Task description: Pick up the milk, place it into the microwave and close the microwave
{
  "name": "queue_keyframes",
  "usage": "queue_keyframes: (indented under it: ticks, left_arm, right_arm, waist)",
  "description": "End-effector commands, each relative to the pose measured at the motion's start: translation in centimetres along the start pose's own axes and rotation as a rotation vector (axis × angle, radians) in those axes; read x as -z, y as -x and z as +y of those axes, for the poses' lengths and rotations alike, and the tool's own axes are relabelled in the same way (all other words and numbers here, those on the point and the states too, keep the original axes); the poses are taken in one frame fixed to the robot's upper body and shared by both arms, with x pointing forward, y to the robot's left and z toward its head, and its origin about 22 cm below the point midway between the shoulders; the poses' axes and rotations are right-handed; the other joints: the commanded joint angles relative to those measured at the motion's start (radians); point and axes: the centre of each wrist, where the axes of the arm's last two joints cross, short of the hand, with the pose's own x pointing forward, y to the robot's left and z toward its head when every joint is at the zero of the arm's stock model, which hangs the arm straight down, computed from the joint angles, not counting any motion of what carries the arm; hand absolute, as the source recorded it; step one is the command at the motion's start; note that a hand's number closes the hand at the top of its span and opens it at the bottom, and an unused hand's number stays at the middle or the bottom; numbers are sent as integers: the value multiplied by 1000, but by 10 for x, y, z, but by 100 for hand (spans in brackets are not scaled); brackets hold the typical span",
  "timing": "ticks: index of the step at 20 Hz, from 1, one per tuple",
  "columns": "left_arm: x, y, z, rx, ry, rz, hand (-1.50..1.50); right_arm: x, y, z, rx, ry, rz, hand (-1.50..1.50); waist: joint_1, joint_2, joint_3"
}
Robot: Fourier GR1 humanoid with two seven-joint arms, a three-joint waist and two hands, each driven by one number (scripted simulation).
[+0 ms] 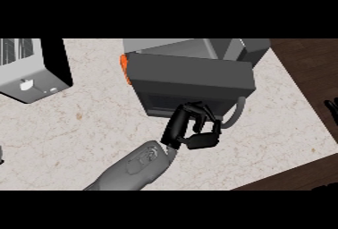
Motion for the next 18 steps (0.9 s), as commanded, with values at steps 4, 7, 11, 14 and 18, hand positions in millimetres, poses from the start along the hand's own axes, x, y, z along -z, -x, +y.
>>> queue_keyframes:
  ticks: [4,7,11,14,18]
  left_arm:
    - [33,-16,13,-45,-102,-22,150]
    - [39,-16,16,-47,-119,-21,150]
    - [56,-25,25,-77,-147,-35,150]
    - [63,-31,27,-108,-165,-69,150]
    - [64,-29,28,-119,-168,-75,150]
  right_arm:
    - [14,-13,-9,16,-56,-27,-150]
    - [21,-19,-13,2,-82,-19,-150]
    - [28,-24,-21,-6,-76,-32,-150]
    - [33,-29,-28,-12,-79,-34,-150]
    - [39,-33,-35,-15,-64,-38,-150]
  waist:
    - [-40,12,3]
    - [-51,18,2]
    - [-44,28,4]
    - [-52,33,3]
    - [-49,34,3]
